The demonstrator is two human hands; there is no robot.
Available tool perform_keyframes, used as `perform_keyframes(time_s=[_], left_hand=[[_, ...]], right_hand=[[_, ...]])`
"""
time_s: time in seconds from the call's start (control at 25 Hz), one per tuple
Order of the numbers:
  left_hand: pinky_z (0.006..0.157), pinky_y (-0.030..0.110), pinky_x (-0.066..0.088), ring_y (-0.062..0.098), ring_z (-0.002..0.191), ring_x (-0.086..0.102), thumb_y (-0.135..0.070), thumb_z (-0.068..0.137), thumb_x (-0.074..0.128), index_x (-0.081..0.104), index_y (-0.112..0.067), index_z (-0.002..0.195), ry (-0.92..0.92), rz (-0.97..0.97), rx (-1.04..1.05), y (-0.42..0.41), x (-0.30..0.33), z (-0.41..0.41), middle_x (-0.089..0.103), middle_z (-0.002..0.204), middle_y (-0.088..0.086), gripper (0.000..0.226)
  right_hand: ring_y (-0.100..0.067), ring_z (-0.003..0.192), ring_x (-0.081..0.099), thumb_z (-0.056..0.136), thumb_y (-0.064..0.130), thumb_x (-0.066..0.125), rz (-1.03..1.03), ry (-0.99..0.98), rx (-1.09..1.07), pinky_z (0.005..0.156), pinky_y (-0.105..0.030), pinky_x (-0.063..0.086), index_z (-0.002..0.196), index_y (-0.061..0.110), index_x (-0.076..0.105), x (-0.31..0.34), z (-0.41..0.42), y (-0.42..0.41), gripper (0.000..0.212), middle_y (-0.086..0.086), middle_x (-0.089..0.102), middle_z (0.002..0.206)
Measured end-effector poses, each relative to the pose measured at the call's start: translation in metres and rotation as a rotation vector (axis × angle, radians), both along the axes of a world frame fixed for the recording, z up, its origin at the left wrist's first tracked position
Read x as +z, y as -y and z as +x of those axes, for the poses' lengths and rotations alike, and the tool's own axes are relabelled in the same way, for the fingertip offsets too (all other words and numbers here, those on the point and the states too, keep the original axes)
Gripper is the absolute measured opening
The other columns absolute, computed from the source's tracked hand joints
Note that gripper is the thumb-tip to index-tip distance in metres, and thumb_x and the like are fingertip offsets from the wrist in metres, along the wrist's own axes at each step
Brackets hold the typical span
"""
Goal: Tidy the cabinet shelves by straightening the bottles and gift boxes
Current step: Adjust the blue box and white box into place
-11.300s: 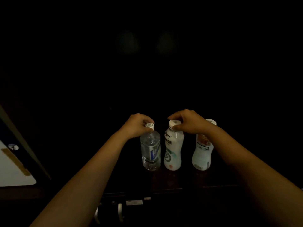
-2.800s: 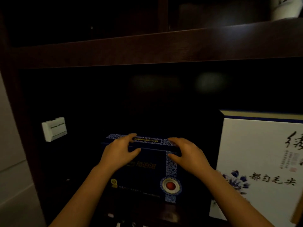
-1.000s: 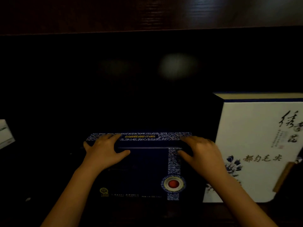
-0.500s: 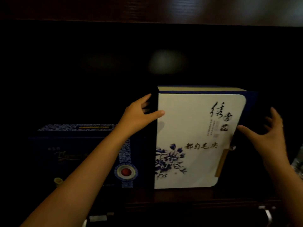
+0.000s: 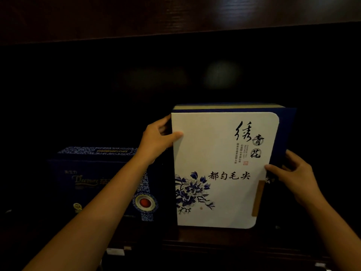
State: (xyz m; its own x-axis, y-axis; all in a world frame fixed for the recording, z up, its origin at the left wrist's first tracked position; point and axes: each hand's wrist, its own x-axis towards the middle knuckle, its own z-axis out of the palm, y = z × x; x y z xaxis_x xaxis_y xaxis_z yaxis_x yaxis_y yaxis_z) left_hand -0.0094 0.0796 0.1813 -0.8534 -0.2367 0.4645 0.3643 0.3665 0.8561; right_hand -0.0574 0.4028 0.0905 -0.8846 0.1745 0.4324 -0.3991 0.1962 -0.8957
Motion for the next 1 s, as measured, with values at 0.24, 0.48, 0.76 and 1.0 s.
perform_keyframes(time_s=[0.24,0.48,0.76,1.0], left_hand=[[0.081,0.032,0.055,0.018,0.114,0.055,-0.011,0.078,0.07,0.047,-0.022,0.133,-0.016,-0.011,-0.029,0.009,0.001,-0.002,0.057,0.13,0.005,0.061],[0.095,0.05,0.05,0.02,0.118,0.054,-0.013,0.078,0.07,0.047,-0.025,0.132,-0.021,-0.026,-0.002,0.019,0.0,-0.006,0.057,0.128,0.001,0.06],[0.097,0.051,0.049,0.017,0.116,0.054,-0.016,0.078,0.071,0.047,-0.029,0.132,-0.045,-0.039,0.01,0.033,-0.004,-0.006,0.056,0.121,-0.007,0.061],[0.1,0.05,0.047,0.012,0.116,0.052,-0.018,0.078,0.07,0.044,-0.031,0.134,-0.046,-0.033,-0.001,0.034,-0.004,-0.011,0.052,0.124,-0.011,0.063]], right_hand=[[-0.035,0.129,0.036,0.074,0.012,0.07,-0.002,0.01,-0.002,0.098,-0.053,0.038,0.134,0.022,0.037,0.001,-0.001,0.009,0.07,-0.009,0.041,0.142],[-0.035,0.13,0.037,0.075,0.015,0.069,0.056,0.008,0.013,0.102,-0.055,0.038,0.133,0.023,0.039,0.002,-0.002,0.019,0.066,-0.009,0.044,0.14],[-0.034,0.129,0.039,0.076,0.015,0.068,0.08,0.01,0.031,0.102,-0.057,0.039,0.133,0.023,0.039,0.002,-0.005,0.032,0.064,-0.008,0.045,0.14],[-0.034,0.13,0.038,0.077,0.015,0.067,0.094,-0.006,-0.005,0.1,-0.054,0.038,0.133,0.022,0.038,0.004,-0.008,0.036,0.063,-0.01,0.044,0.14]])
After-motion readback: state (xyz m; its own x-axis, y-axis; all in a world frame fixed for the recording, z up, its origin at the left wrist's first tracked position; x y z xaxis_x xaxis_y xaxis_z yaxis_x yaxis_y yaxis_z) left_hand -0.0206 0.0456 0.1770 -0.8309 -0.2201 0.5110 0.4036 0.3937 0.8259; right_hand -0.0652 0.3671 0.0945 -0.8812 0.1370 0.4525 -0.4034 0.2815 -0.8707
